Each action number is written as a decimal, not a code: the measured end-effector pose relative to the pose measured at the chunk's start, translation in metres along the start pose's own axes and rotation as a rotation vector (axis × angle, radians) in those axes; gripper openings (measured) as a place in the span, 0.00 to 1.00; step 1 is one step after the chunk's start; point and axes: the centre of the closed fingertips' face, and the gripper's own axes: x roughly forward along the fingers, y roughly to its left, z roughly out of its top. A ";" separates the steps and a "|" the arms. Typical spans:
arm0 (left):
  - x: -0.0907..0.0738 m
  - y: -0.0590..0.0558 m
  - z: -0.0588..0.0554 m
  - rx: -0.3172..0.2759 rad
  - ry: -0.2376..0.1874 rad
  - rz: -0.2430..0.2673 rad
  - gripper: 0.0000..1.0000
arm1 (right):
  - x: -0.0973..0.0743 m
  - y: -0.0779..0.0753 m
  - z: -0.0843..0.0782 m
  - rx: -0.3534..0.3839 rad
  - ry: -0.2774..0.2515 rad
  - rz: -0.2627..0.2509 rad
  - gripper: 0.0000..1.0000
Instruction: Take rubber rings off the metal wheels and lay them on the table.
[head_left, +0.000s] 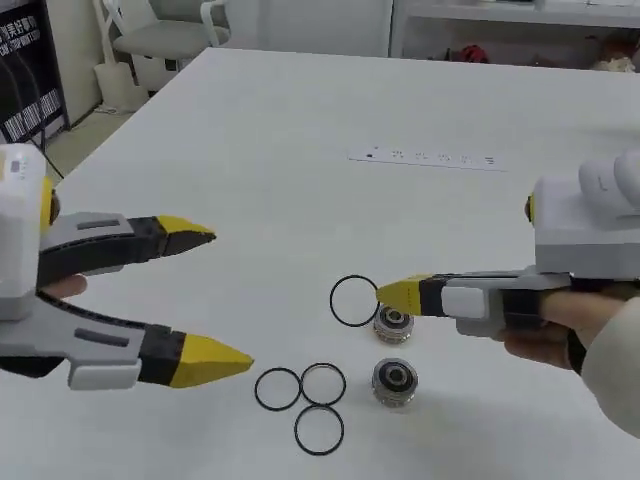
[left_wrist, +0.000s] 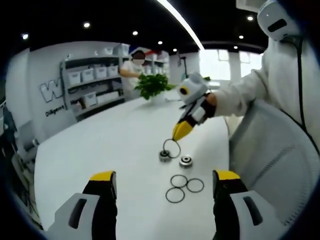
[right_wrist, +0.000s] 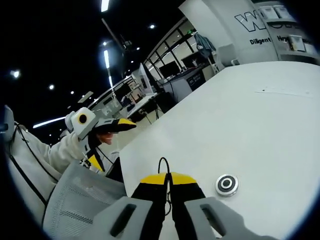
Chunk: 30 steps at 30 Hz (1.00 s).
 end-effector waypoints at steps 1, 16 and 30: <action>-0.002 0.001 -0.001 -0.011 -0.004 0.016 0.83 | 0.003 0.004 -0.003 -0.001 0.014 0.011 0.00; -0.031 -0.012 -0.039 -0.130 0.019 0.105 0.88 | 0.036 0.036 -0.040 -0.053 0.174 0.111 0.00; -0.037 -0.012 -0.041 -0.129 0.024 0.140 0.85 | 0.058 0.039 -0.089 -0.139 0.318 0.115 0.00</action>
